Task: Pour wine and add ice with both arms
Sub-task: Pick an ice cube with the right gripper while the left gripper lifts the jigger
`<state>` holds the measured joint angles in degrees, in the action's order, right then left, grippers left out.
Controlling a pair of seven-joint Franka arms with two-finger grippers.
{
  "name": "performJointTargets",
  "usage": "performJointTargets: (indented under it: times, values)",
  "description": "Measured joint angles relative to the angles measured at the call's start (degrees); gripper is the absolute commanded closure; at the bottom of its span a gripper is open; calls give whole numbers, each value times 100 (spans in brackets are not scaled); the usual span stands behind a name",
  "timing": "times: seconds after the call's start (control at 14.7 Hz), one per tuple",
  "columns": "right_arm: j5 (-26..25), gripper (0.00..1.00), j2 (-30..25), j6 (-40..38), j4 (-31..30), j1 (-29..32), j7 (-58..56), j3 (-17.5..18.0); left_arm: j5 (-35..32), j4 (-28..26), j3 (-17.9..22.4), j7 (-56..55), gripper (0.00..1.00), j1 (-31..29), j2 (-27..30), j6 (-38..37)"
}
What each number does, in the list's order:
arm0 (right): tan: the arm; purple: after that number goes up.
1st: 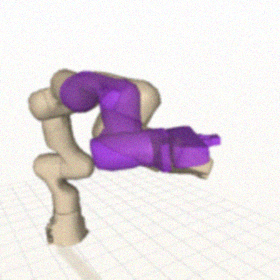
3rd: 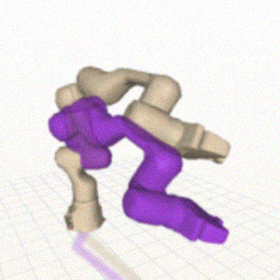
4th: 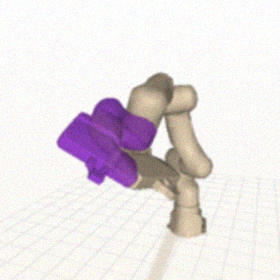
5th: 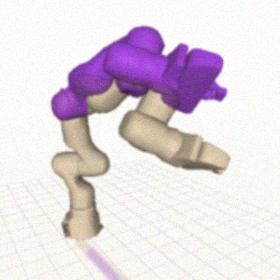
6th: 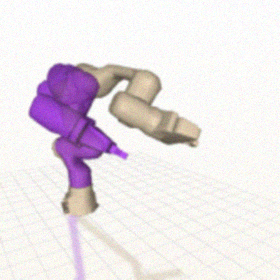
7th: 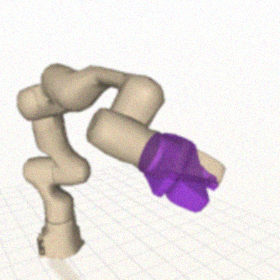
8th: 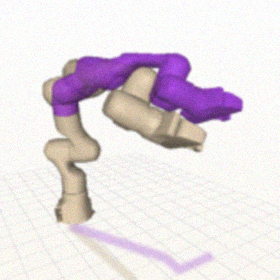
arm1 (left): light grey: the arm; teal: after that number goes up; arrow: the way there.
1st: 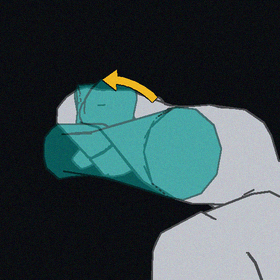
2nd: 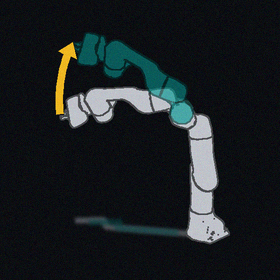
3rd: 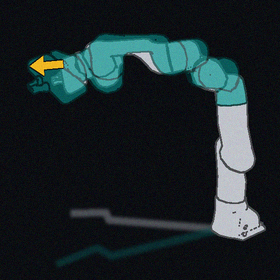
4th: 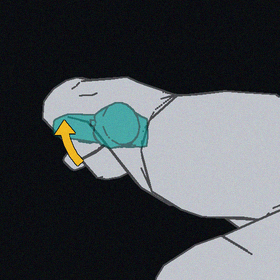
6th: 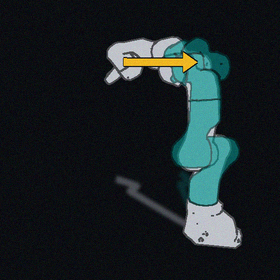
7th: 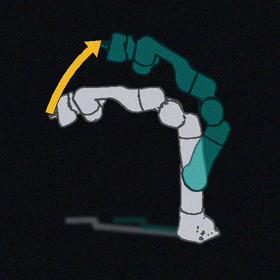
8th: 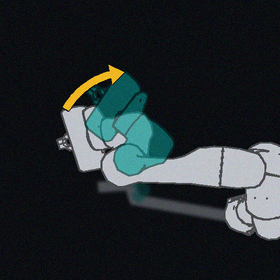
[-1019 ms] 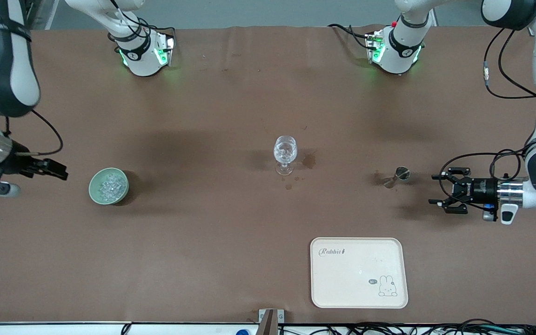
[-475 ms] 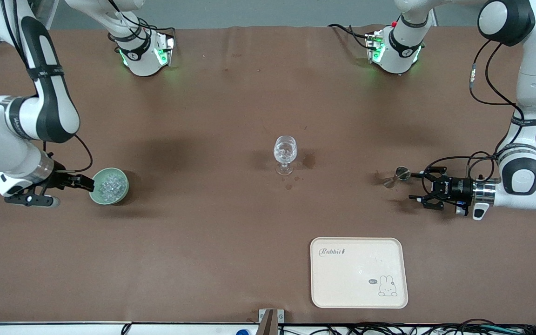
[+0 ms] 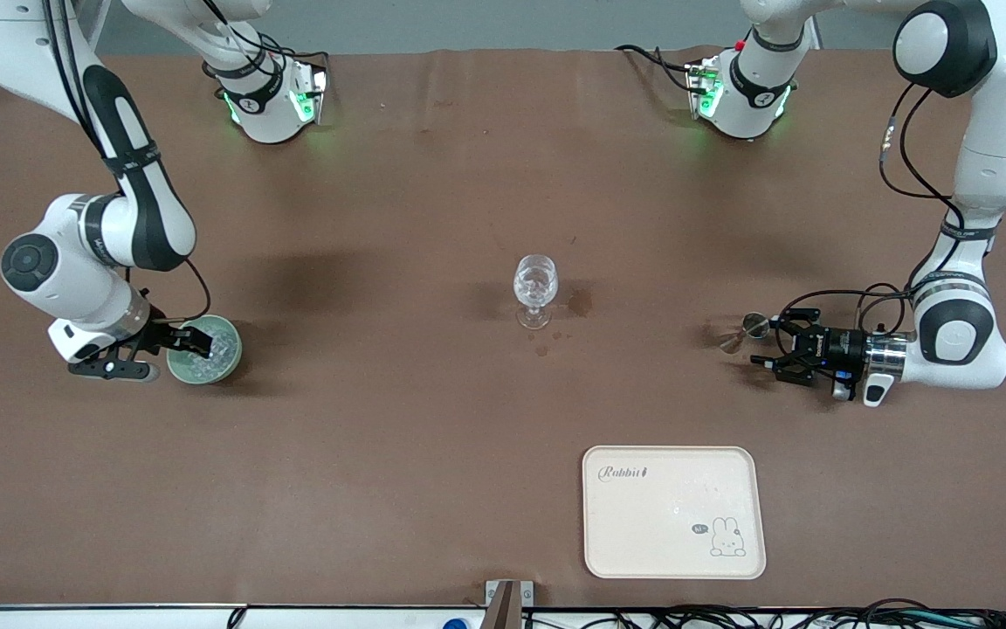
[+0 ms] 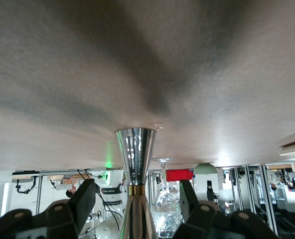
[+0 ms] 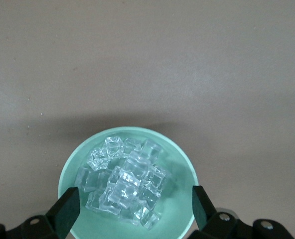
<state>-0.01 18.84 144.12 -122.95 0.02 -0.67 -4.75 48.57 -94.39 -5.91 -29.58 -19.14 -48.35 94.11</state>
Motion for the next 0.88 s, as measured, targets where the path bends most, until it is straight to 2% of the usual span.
performJointTargets:
  times: [0.68, 0.88]
  values:
    - [3, 27, 181, 57, -92, -249, 359, 31, 206, -167, -23, 148, 39, 39, -3, 0]
    - [3, 33, 182, 110, -105, -243, 376, -3, 222, -187, -28, 149, 46, 40, -10, 0]
